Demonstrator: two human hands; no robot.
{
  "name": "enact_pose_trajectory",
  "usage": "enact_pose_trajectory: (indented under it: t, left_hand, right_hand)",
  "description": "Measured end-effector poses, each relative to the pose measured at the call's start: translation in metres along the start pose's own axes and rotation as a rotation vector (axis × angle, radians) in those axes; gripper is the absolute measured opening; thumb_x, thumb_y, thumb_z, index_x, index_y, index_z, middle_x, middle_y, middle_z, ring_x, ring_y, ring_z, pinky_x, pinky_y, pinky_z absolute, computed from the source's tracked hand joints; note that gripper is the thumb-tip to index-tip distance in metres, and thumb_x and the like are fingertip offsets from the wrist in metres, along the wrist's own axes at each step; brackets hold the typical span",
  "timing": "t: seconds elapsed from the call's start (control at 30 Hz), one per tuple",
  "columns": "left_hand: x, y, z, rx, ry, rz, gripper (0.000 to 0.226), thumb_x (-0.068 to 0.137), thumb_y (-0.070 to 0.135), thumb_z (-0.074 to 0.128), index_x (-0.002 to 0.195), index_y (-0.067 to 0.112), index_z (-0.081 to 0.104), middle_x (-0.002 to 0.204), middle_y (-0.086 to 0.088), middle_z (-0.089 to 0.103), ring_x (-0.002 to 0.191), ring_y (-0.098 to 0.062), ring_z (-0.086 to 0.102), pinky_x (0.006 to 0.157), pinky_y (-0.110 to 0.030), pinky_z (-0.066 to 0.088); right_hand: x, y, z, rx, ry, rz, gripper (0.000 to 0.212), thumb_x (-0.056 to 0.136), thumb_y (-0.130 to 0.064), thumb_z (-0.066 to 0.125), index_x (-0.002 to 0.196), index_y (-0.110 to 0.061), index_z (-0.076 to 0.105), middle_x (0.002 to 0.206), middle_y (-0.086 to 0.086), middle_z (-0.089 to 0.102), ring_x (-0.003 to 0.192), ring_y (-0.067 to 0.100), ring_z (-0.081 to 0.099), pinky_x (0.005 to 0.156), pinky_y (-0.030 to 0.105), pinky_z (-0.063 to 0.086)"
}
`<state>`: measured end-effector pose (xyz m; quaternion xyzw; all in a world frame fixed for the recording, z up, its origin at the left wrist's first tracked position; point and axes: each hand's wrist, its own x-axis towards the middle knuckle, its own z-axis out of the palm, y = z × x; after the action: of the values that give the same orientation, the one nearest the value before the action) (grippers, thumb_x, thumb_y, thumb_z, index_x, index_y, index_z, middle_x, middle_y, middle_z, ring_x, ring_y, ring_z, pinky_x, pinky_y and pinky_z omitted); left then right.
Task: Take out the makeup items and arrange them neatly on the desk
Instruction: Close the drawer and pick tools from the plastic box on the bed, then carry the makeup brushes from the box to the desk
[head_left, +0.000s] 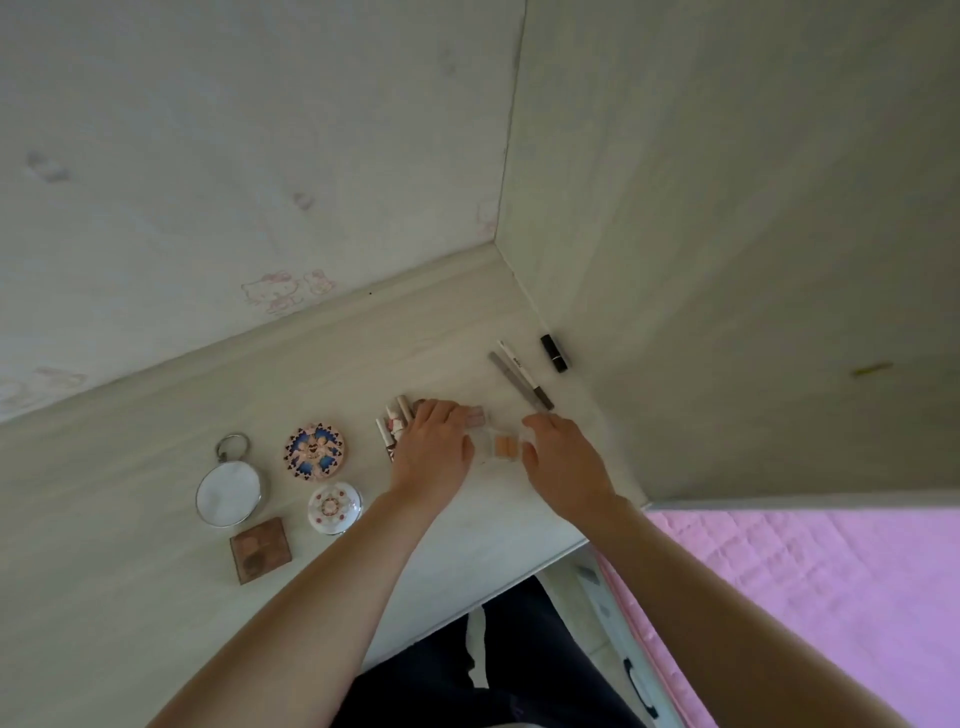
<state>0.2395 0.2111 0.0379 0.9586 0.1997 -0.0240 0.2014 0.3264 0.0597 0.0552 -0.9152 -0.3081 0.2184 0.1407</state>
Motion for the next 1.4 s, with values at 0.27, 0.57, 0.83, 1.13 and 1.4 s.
enact_pose_trajectory:
  t: [0.27,0.57,0.83,1.13,1.4]
  left_hand:
    - [-0.051,0.001,0.004,0.074,-0.09,0.309,0.048,0.091,0.017,0.051,0.138,0.008,0.045,0.142,-0.008,0.046,0.138,-0.028,0.031,0.114,-0.04,0.025]
    - [-0.098,0.034,0.019,0.269,-0.249,0.596,0.064,0.1,0.037,0.03,0.153,0.015,0.0,0.16,0.0,-0.008,0.146,-0.02,-0.016,0.119,-0.038,-0.003]
    - [-0.144,0.105,0.044,0.298,-0.312,0.79,0.063,0.1,0.034,0.034,0.153,0.018,0.004,0.161,-0.001,-0.002,0.147,-0.026,-0.007,0.119,-0.043,0.007]
    - [-0.214,0.219,0.092,0.274,-0.391,0.999,0.063,0.096,0.029,0.044,0.151,0.013,0.018,0.159,-0.005,0.017,0.147,-0.025,0.008,0.119,-0.044,0.013]
    - [-0.289,0.326,0.143,0.348,-0.471,1.358,0.058,0.096,0.027,0.048,0.148,0.01,0.029,0.154,-0.007,0.031,0.145,-0.026,0.021,0.117,-0.041,0.021]
  right_hand:
    - [-0.074,-0.011,0.023,-0.079,0.104,0.14,0.042,0.095,-0.022,0.044,0.135,-0.008,0.043,0.134,0.009,0.05,0.13,0.024,0.038,0.105,0.032,0.033]
    - [-0.177,-0.009,0.046,-0.1,0.118,0.365,0.062,0.098,-0.025,0.04,0.151,-0.01,0.012,0.158,0.008,0.015,0.147,0.033,0.003,0.12,0.043,0.009]
    - [-0.27,0.017,0.066,0.075,0.231,0.619,0.061,0.096,-0.023,0.041,0.15,-0.009,0.017,0.157,0.007,0.02,0.148,0.026,0.007,0.12,0.039,0.009]
    - [-0.404,0.08,0.086,0.169,0.318,0.918,0.056,0.101,-0.027,0.03,0.15,-0.008,0.014,0.158,0.006,0.018,0.148,0.023,0.006,0.119,0.039,0.01]
    - [-0.525,0.124,0.118,0.277,0.359,1.176,0.059,0.101,-0.031,0.031,0.151,-0.007,0.011,0.158,0.007,0.015,0.148,0.023,0.005,0.12,0.039,0.011]
